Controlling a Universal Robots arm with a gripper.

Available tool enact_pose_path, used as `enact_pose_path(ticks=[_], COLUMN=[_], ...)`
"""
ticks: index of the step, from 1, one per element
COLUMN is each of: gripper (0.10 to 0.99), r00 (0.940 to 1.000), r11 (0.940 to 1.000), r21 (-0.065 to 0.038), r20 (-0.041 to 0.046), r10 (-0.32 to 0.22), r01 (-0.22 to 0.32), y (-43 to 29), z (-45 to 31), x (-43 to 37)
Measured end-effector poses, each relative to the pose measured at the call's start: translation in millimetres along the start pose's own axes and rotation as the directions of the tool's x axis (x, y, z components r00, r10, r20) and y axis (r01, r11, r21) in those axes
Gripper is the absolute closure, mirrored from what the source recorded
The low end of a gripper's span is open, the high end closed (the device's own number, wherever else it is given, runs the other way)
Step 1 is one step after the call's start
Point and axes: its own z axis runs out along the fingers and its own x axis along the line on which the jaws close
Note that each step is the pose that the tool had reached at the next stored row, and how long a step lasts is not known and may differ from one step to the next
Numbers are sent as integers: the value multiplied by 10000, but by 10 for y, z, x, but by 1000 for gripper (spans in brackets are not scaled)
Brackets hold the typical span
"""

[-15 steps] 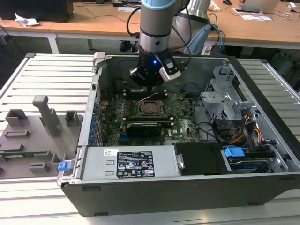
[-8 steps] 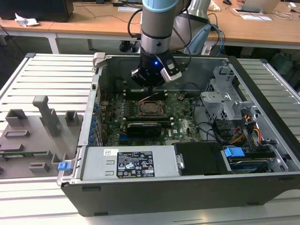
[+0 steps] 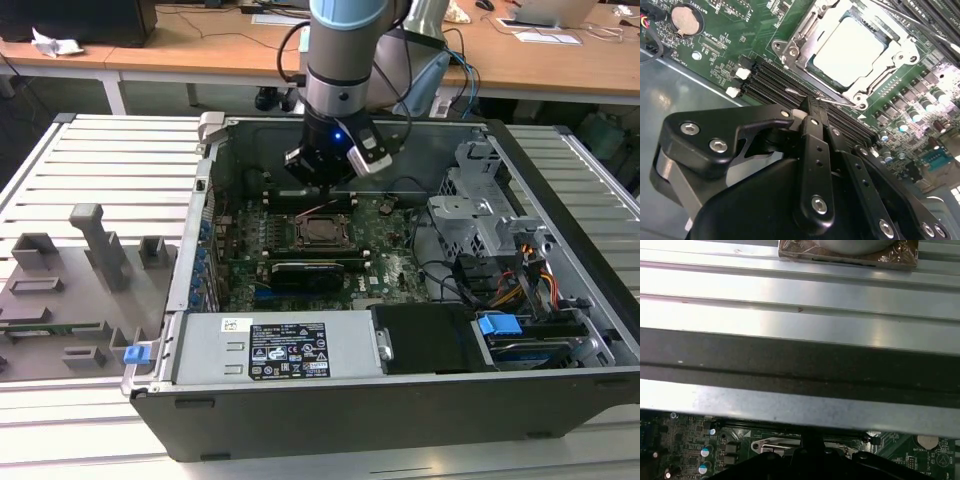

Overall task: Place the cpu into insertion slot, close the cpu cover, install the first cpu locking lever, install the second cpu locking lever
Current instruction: 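Install the first cpu locking lever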

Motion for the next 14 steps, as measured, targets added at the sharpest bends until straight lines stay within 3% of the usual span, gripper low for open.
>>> enact_pose_path(ticks=[14], gripper=[980], r00=[10000], r11=[10000], r21=[-2], r20=[-2], r10=[1], r01=[-1], y=[-13], z=[110], x=[-109])
